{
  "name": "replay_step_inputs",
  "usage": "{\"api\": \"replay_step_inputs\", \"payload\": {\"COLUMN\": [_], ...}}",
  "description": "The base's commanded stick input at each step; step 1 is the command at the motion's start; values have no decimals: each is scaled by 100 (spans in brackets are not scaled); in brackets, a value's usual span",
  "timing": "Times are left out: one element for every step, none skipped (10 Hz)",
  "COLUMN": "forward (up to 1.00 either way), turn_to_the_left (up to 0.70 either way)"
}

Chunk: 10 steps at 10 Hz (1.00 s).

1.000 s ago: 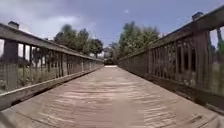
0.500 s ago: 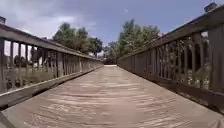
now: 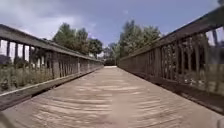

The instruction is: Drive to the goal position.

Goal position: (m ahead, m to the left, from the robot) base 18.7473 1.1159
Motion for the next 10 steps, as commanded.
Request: {"api": "replay_step_inputs", "payload": {"forward": [50,50,50,50,50,50,50,50,50,50], "turn_to_the_left": [0,0,0,0,0,0,0,0,0,0]}}
